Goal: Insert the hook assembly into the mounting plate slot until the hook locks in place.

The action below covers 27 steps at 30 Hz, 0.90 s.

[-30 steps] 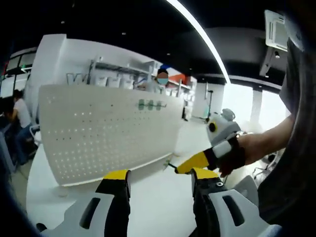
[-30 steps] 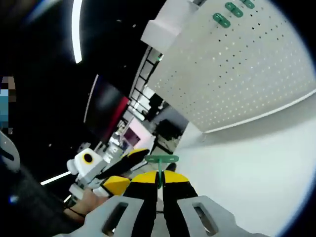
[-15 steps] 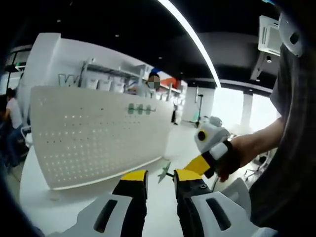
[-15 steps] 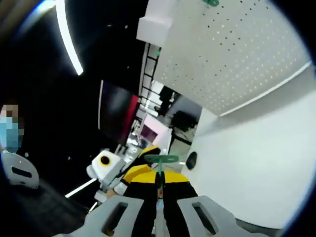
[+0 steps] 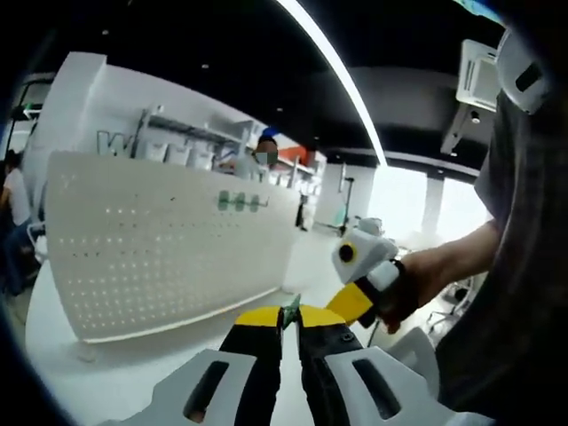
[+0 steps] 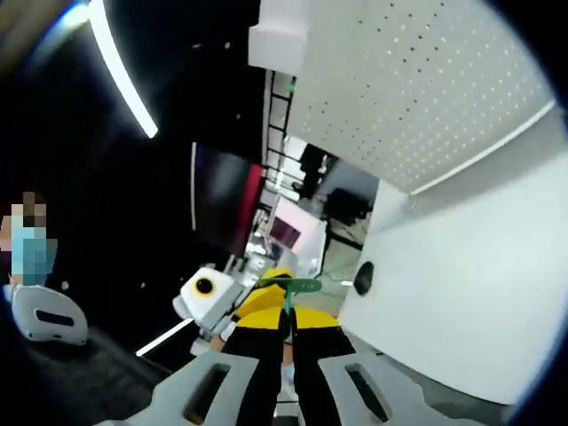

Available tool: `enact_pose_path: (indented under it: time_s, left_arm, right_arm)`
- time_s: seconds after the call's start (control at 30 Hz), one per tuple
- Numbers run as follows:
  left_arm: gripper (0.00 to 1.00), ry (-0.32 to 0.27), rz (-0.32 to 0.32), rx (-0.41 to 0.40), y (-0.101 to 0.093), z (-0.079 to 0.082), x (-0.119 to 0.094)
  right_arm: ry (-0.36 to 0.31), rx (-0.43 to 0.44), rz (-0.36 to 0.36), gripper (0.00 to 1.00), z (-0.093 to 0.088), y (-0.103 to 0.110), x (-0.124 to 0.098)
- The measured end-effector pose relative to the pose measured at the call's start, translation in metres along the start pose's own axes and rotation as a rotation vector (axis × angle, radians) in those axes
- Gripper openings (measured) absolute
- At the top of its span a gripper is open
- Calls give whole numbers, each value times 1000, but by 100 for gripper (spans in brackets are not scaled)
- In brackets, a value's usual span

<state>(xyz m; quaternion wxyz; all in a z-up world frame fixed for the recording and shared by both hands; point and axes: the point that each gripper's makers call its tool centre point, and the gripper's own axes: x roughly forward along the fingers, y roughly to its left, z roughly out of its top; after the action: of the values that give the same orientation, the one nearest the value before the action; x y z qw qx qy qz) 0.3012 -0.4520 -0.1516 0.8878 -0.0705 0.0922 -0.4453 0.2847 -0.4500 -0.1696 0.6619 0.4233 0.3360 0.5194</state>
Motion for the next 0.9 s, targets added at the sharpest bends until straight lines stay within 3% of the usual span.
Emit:
enact_pose_path:
  time_s: [0.23,0.7,0.8,0.9]
  left_arm:
    - [4,16,1,16,-2,-3,-1]
    - [3,85,27,60,-1,-13,5]
    - [3,102,33,72,1,-15,6]
    - [3,106,41,69,4,-15,6]
  right_arm:
    - [30,5,-1,1,-4,1,0]
    - [62,-266,-76,4,-1,-5,-5]
    - [81,-375,-100,5,-2,-5,-5]
    - [78,-405,-109,6,0,-2,-6]
